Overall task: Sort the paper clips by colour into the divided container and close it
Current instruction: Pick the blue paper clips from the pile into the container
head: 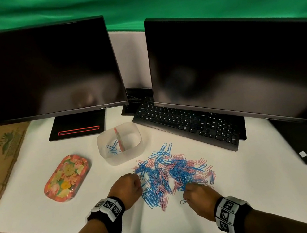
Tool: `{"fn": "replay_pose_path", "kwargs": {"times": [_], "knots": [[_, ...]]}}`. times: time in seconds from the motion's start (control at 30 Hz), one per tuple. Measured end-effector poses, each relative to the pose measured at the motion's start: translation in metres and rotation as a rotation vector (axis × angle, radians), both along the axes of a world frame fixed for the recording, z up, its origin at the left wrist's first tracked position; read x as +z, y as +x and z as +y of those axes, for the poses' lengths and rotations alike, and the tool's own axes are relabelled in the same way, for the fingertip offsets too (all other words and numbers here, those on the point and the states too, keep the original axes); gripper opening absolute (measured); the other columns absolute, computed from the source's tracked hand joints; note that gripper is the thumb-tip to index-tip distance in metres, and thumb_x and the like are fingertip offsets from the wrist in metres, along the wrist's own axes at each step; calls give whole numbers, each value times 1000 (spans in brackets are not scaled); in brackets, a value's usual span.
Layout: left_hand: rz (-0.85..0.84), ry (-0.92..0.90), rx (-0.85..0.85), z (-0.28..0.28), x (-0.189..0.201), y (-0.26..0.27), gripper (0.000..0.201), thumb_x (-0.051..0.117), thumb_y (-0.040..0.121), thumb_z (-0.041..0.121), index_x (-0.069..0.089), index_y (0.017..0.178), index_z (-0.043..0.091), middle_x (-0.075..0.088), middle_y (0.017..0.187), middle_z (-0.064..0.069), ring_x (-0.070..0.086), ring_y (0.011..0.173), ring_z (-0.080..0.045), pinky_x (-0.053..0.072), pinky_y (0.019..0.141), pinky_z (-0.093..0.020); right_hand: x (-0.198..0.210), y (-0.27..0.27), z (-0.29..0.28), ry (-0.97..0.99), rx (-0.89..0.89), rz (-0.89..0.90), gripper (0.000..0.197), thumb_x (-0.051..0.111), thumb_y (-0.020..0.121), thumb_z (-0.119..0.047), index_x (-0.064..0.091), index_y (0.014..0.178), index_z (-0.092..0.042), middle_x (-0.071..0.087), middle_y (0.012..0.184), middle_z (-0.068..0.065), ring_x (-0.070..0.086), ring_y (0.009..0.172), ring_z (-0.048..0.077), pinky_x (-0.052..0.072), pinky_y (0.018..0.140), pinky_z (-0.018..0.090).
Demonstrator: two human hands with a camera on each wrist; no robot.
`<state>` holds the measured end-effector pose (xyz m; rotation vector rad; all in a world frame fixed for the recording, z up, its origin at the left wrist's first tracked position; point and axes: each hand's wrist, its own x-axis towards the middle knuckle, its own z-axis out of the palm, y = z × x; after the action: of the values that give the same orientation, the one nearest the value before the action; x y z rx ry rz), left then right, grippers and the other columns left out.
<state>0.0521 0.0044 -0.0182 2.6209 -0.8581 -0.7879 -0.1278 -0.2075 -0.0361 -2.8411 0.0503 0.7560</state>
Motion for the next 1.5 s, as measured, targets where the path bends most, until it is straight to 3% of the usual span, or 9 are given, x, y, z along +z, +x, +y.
{"fn": "replay_pose_path", "kwargs": {"times": [0.13,0.27,0.53,0.67,0.77,1.03,1.17,1.37,1.5], "knots": [[93,-158,237,4,8,-2,16,70,72,16,59,64,25,66,69,7,60,67,-12,43,59,-12,20,3,2,106,37,-35,20,55,83,-2,64,99,-11,61,101,9,61,91,27,47,71,28],[201,-332,417,7,11,-6,26,70,76,9,64,91,29,69,76,-3,56,64,-9,41,61,-13,21,7,4,90,60,-1,36,47,87,0,52,122,-11,52,122,9,55,109,29,45,87,32],[828,-848,915,11,35,-12,23,43,85,-1,65,88,5,47,67,-3,35,54,-15,28,50,-25,22,6,8,25,212,99,18,73,71,-20,66,85,-9,62,86,9,61,83,24,52,75,22],[1022,-1035,974,14,50,1,15,38,86,13,52,80,10,44,71,-4,40,57,-16,30,55,-29,41,21,11,384,-149,-25,13,51,92,-20,60,85,-14,59,89,4,59,86,19,46,78,31],[1030,-1030,974,15,62,23,27,39,96,28,52,78,12,46,67,-3,40,58,-17,31,57,-30,68,62,16,696,-421,-13,22,54,89,-8,58,72,-22,61,69,-6,57,60,0,50,63,29],[823,-980,1062,13,93,86,13,44,95,6,57,98,6,53,70,-10,49,56,-20,44,47,-25,123,203,67,1010,-659,64,13,54,89,7,56,80,-2,54,59,10,53,41,14,48,40,23],[815,-942,1069,8,93,103,23,41,96,8,55,113,4,57,85,-16,57,68,-27,54,71,-39,126,245,88,973,-740,81,20,49,89,10,54,77,-4,55,59,13,57,39,14,52,45,25],[725,-852,1072,4,92,113,22,41,96,10,55,113,10,53,94,-14,55,76,-24,50,70,-32,123,266,93,913,-809,68,27,49,89,8,59,114,9,58,81,16,60,71,25,51,93,46],[648,-779,1022,4,92,113,20,44,95,12,57,111,11,53,92,-10,52,86,-25,48,79,-34,132,255,80,980,-820,14,24,45,90,10,60,108,3,58,81,16,59,74,25,58,79,35]]}}
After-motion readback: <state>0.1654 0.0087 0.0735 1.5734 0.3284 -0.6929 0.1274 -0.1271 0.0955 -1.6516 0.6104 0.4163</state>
